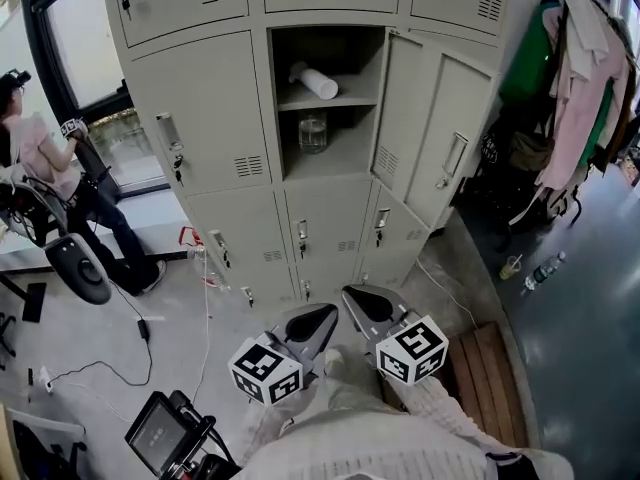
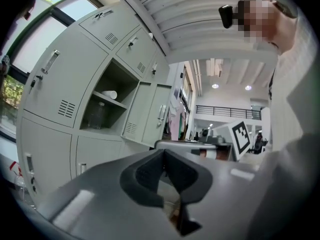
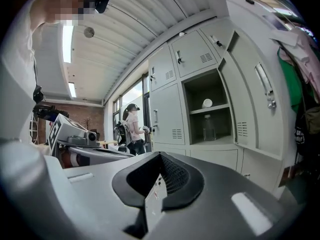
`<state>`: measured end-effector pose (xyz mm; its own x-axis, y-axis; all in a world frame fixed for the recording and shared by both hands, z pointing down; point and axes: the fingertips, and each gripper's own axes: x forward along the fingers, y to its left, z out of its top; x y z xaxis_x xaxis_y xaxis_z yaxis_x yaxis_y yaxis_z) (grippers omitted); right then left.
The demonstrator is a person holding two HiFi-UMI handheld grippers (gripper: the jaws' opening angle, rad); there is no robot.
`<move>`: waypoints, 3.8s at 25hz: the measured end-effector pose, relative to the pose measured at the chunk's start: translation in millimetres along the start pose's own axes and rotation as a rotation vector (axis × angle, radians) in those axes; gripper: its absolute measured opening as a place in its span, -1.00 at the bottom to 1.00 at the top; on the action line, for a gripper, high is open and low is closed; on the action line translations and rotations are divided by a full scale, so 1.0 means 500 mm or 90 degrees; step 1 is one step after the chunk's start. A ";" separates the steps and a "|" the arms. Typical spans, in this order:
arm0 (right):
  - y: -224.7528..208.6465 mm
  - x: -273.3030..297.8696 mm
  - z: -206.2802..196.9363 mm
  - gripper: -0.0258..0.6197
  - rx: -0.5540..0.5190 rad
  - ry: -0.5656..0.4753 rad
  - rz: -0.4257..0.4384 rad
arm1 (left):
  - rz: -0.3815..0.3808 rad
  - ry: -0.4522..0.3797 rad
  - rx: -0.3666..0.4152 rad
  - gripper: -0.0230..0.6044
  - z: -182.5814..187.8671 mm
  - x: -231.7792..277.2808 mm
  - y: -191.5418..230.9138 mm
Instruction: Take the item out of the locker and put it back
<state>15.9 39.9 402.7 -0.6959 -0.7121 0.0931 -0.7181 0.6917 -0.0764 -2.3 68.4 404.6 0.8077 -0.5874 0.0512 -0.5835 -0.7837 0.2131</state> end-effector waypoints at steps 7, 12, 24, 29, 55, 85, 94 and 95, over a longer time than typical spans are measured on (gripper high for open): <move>-0.178 0.150 0.065 -0.94 -0.002 -0.035 0.019 | 0.024 -0.008 0.022 -0.90 0.072 0.147 0.168; -0.275 0.243 0.107 -0.94 -0.017 -0.048 0.040 | 0.041 -0.023 0.029 -0.90 0.122 0.239 0.275; -0.382 0.344 0.077 -0.94 0.013 -0.021 0.045 | 0.066 -0.014 0.009 -0.90 0.111 0.329 0.383; -0.395 0.356 0.069 -0.94 0.023 -0.010 0.027 | 0.048 -0.010 -0.003 -0.90 0.106 0.346 0.400; -0.441 0.499 0.120 -0.62 0.020 -0.014 -0.010 | 0.062 -0.022 0.003 -0.90 0.175 0.362 0.540; -0.632 0.748 0.172 0.33 -0.022 0.019 -0.137 | 0.075 -0.042 0.029 -0.90 0.207 0.386 0.601; -0.662 0.795 0.167 0.37 -0.021 0.037 -0.148 | 0.089 -0.046 0.016 -0.90 0.206 0.387 0.613; -0.664 0.799 0.168 0.37 -0.024 0.036 -0.150 | 0.090 -0.047 0.015 -0.90 0.206 0.386 0.614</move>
<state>-24.3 -484.3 381.7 -0.5067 -0.8472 0.1596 -0.8590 0.5119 -0.0093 -34.1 -306.5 379.3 0.7092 -0.7050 0.0070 -0.6936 -0.6960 0.1858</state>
